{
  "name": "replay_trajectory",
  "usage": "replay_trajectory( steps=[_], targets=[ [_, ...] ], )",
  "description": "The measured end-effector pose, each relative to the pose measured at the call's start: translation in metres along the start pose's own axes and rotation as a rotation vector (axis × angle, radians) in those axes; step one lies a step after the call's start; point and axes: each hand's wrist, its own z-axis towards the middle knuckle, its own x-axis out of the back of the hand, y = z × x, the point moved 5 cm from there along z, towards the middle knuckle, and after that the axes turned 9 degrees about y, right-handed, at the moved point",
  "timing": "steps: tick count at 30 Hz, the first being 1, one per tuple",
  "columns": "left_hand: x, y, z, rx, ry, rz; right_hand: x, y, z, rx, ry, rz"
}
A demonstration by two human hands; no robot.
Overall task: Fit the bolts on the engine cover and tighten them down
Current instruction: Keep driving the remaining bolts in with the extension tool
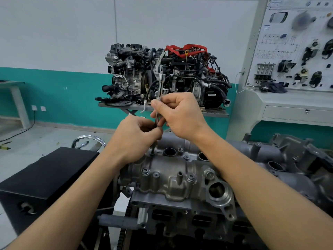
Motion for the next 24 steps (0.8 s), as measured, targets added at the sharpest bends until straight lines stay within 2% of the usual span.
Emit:
replay_trajectory(
  steps=[3,6,12,16,20,24],
  targets=[
    [0.001,-0.001,0.000,0.011,-0.004,-0.010,-0.002,-0.001,-0.001,-0.029,-0.016,0.021],
    [0.001,0.005,-0.001,0.004,-0.013,-0.056,0.004,-0.012,0.000,-0.069,0.037,0.042],
    [0.001,0.038,-0.009,-0.114,-0.027,-0.105,0.039,-0.046,-0.014,-0.114,0.156,0.098],
    [-0.018,0.080,-0.027,-0.124,-0.151,-0.188,0.080,-0.066,-0.038,-0.199,0.281,0.144],
    [-0.054,0.125,-0.050,-0.044,-0.345,-0.342,0.138,-0.086,-0.076,-0.291,0.424,0.220],
    [-0.112,0.166,-0.090,-0.030,-0.559,-0.409,0.208,-0.102,-0.135,-0.348,0.524,0.178]
  ],
)
